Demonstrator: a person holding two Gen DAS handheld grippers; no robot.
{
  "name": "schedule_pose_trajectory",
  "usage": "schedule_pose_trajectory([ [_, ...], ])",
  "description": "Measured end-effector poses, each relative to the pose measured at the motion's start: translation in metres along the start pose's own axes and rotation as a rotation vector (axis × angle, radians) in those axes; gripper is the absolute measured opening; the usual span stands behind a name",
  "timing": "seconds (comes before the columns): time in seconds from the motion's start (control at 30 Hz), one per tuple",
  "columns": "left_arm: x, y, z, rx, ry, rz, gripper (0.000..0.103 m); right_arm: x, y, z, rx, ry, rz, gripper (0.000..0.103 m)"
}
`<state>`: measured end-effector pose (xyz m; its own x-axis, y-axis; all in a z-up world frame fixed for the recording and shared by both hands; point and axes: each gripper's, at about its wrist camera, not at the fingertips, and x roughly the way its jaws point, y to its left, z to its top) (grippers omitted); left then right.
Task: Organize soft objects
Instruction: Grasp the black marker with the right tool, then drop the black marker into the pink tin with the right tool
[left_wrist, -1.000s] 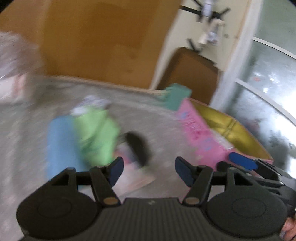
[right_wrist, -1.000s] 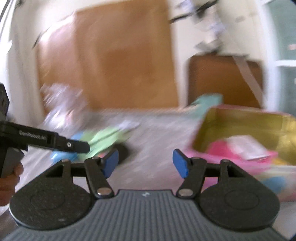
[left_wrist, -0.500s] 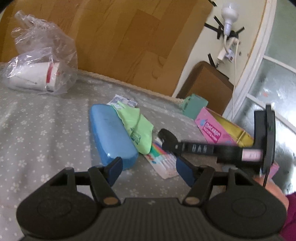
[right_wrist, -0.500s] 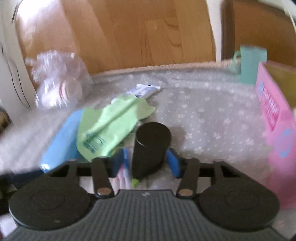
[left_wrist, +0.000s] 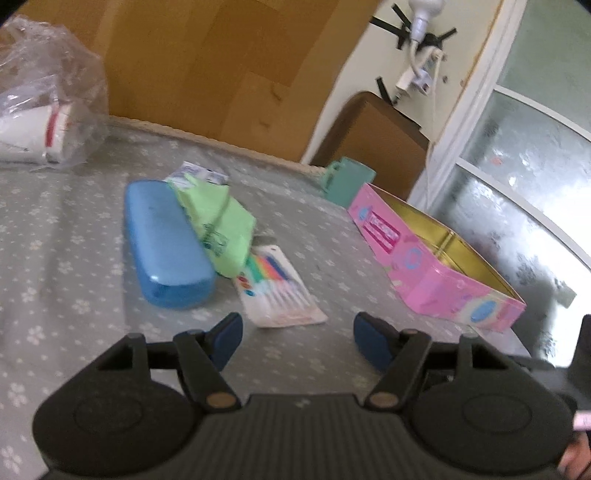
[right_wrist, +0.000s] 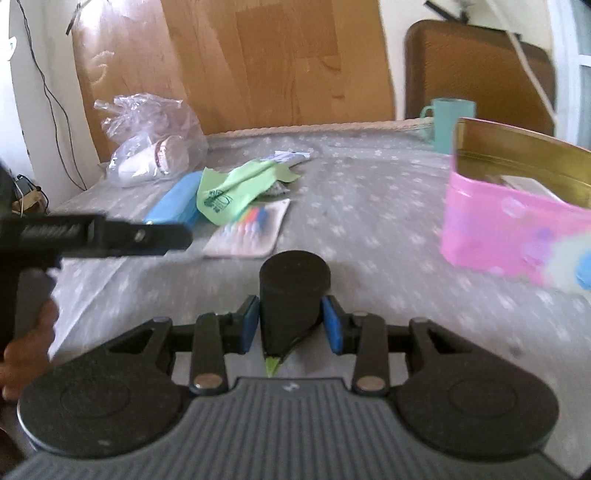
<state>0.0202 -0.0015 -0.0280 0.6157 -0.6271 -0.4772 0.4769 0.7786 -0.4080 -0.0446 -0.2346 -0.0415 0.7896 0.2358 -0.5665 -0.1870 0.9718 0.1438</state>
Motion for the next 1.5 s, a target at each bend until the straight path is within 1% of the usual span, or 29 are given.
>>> schedule_pose_trajectory([
  [0.07, 0.0, -0.013, 0.0, 0.015, 0.014, 0.004, 0.068, -0.016, -0.002, -0.012, 0.003, -0.018, -0.016, 0.041],
  [0.17, 0.007, -0.032, -0.001, 0.024, 0.077, 0.019, 0.068, -0.028, -0.002, -0.023, -0.016, -0.042, -0.057, 0.041],
  [0.23, 0.01, -0.044, -0.002, 0.03, 0.116, 0.019, 0.068, -0.028, -0.003, -0.028, -0.031, -0.036, -0.082, 0.042],
  [0.27, 0.009, -0.048, -0.002, 0.029, 0.127, 0.009, 0.068, -0.028, -0.003, -0.03, -0.037, -0.03, -0.089, 0.044],
  [0.33, 0.008, -0.055, -0.003, 0.021, 0.147, -0.008, 0.069, -0.033, -0.003, -0.035, -0.04, -0.034, -0.082, 0.048],
  [0.43, 0.007, -0.063, -0.004, 0.015, 0.163, -0.01, 0.073, -0.038, 0.0, -0.043, -0.041, -0.055, -0.073, 0.049],
  [0.6, 0.023, -0.075, -0.006, 0.001, 0.215, -0.022, 0.073, -0.038, 0.005, -0.046, -0.066, -0.073, -0.086, 0.049],
  [0.63, 0.028, -0.078, -0.006, 0.004, 0.229, -0.025, 0.074, -0.038, 0.004, -0.046, -0.065, -0.077, -0.093, 0.049],
  [0.67, 0.033, -0.081, -0.006, 0.005, 0.243, -0.028, 0.077, -0.037, 0.001, -0.046, -0.059, -0.078, -0.108, 0.041],
  [0.7, 0.041, -0.083, -0.008, -0.002, 0.263, -0.032, 0.078, -0.036, -0.001, -0.047, -0.052, -0.078, -0.113, 0.038],
  [0.73, 0.048, -0.083, -0.01, -0.014, 0.282, -0.035, 0.078, -0.036, -0.005, -0.047, -0.039, -0.082, -0.102, 0.038],
  [0.77, 0.053, -0.085, -0.012, -0.023, 0.292, -0.041, 0.08, -0.037, -0.008, -0.047, -0.024, -0.089, -0.097, 0.038],
  [0.8, 0.054, -0.088, -0.012, -0.016, 0.274, -0.041, 0.08, -0.038, -0.013, -0.047, 0.016, -0.094, -0.074, 0.038],
  [0.83, 0.058, -0.091, -0.012, -0.016, 0.284, -0.05, 0.075, -0.04, -0.019, -0.047, 0.067, -0.099, -0.047, 0.038],
  [0.87, 0.06, -0.094, -0.012, -0.019, 0.283, -0.055, 0.057, -0.042, -0.028, -0.048, 0.143, -0.106, 0.0, 0.038],
  [0.93, 0.066, -0.098, -0.01, -0.041, 0.314, -0.098, 0.039, -0.044, -0.043, -0.05, 0.263, -0.115, 0.083, 0.038],
  [0.97, 0.068, -0.102, -0.008, -0.044, 0.317, -0.102, 0.035, -0.045, -0.045, -0.051, 0.276, -0.121, 0.095, 0.038],
  [1.07, 0.067, -0.123, 0.009, 0.004, 0.271, -0.124, 0.034, -0.055, -0.041, -0.046, 0.239, -0.183, 0.072, 0.038],
  [1.17, 0.069, -0.15, 0.037, 0.063, 0.221, -0.168, 0.034, -0.069, -0.042, -0.032, 0.205, -0.263, 0.025, 0.038],
  [1.3, 0.093, -0.193, 0.069, 0.153, 0.191, -0.196, 0.035, -0.086, -0.059, -0.009, 0.16, -0.371, -0.056, 0.038],
  [1.37, 0.113, -0.21, 0.079, 0.193, 0.182, -0.196, 0.036, -0.086, -0.076, 0.003, 0.158, -0.394, -0.097, 0.038],
  [1.43, 0.138, -0.222, 0.086, 0.196, 0.207, -0.193, 0.036, -0.084, -0.096, 0.011, 0.167, -0.402, -0.121, 0.038],
  [1.5, 0.162, -0.229, 0.09, 0.206, 0.225, -0.172, 0.037, -0.076, -0.117, 0.019, 0.182, -0.389, -0.148, 0.038],
])
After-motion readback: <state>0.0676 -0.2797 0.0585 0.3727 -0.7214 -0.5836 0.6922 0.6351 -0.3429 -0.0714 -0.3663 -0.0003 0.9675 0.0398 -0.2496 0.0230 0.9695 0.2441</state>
